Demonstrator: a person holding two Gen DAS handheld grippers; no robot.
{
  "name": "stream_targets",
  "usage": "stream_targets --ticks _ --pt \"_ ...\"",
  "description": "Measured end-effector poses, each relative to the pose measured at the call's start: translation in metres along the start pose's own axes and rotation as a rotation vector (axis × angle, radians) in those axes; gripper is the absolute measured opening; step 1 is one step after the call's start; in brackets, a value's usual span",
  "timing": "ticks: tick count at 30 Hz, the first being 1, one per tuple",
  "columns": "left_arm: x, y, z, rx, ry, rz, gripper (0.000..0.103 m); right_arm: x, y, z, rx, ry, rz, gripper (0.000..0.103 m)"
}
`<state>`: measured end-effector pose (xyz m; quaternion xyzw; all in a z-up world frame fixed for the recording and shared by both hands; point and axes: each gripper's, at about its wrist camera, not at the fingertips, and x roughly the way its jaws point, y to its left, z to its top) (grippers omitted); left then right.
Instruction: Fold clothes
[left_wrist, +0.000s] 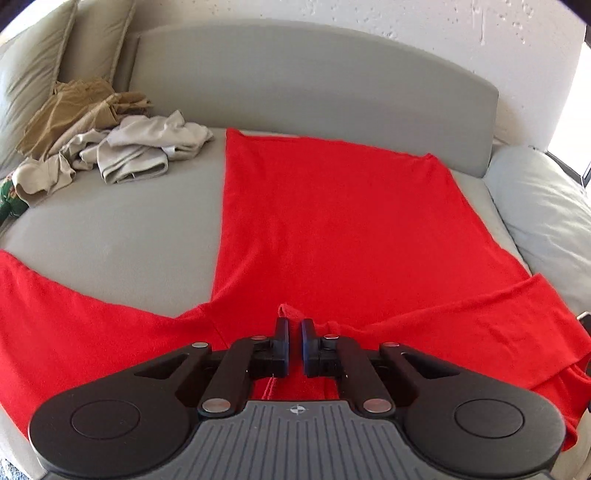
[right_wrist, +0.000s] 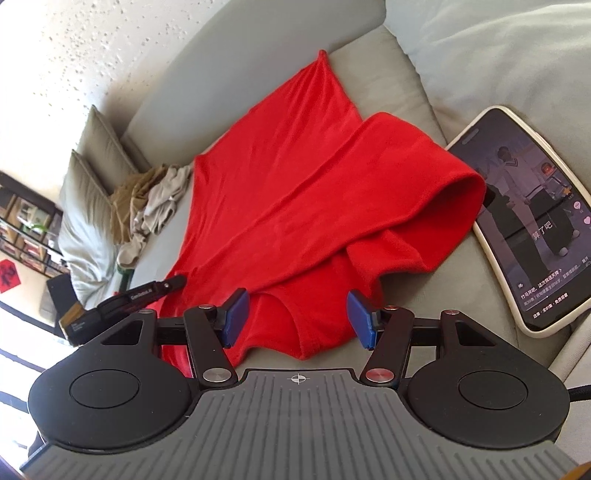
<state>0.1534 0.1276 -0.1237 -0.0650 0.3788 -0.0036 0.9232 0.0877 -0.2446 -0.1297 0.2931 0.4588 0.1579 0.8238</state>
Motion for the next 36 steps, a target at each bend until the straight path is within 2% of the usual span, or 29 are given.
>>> stream_targets --ticks 4,6,9,12,14,15,16,17,20,21,23,25,26,27,29,32,33,36 --pt "-0.023 0.002 0.003 -0.050 -0.107 0.011 0.005 -0.002 -0.004 0.001 0.014 -0.010 -0.011 0.061" --pt "-0.026 0.004 0.004 -0.056 -0.124 0.042 0.005 -0.001 -0.006 0.001 0.016 -0.011 -0.015 0.061" --pt "-0.015 0.013 0.003 -0.098 -0.073 0.063 0.005 0.000 -0.006 0.001 0.013 -0.010 -0.025 0.061" --pt "0.007 0.021 -0.001 -0.114 0.031 0.088 0.006 0.000 -0.004 0.001 0.004 -0.011 -0.029 0.061" --pt "0.013 0.027 -0.002 -0.143 0.064 0.102 0.020 -0.002 -0.004 0.002 0.007 -0.019 -0.027 0.061" --pt "0.013 0.031 -0.002 -0.163 0.068 0.114 0.021 -0.004 -0.004 0.002 0.008 -0.024 -0.026 0.061" --pt "0.010 0.033 -0.001 -0.180 0.072 0.141 0.025 -0.005 -0.004 0.003 0.010 -0.028 -0.025 0.061" --pt "0.005 0.035 -0.001 -0.193 0.075 0.174 0.036 -0.007 -0.003 0.003 0.011 -0.032 -0.023 0.061" --pt "-0.016 0.035 -0.002 -0.191 0.071 0.326 0.038 -0.011 -0.003 0.004 0.016 -0.047 -0.020 0.061" --pt "-0.025 0.033 -0.004 -0.189 0.061 0.333 0.037 -0.014 -0.003 0.005 0.018 -0.067 -0.026 0.061" --pt "-0.043 0.026 -0.009 -0.192 0.031 0.271 0.037 -0.016 0.001 0.006 -0.004 -0.100 -0.051 0.060" --pt "-0.052 0.011 -0.015 -0.173 0.020 0.172 0.037 -0.009 0.015 0.006 -0.099 -0.099 -0.099 0.041" --pt "-0.050 0.002 -0.018 -0.147 0.022 0.135 0.037 -0.005 0.022 0.005 -0.148 -0.099 -0.123 0.024" --pt "-0.046 -0.007 -0.020 -0.114 0.020 0.112 0.037 0.003 0.031 0.005 -0.206 -0.100 -0.142 0.019" --pt "-0.032 -0.024 -0.023 -0.037 0.024 0.098 0.037 0.022 0.051 0.002 -0.330 -0.100 -0.179 0.019" --pt "-0.012 -0.033 -0.029 0.014 0.088 0.146 0.037 0.052 0.079 -0.002 -0.511 -0.117 -0.279 0.020" --pt "-0.006 -0.035 -0.030 0.031 0.105 0.159 0.037 0.060 0.082 -0.002 -0.549 -0.121 -0.312 0.026" --pt "-0.005 -0.034 -0.031 0.066 0.118 0.159 0.038 0.086 0.084 0.001 -0.623 -0.112 -0.411 0.027"
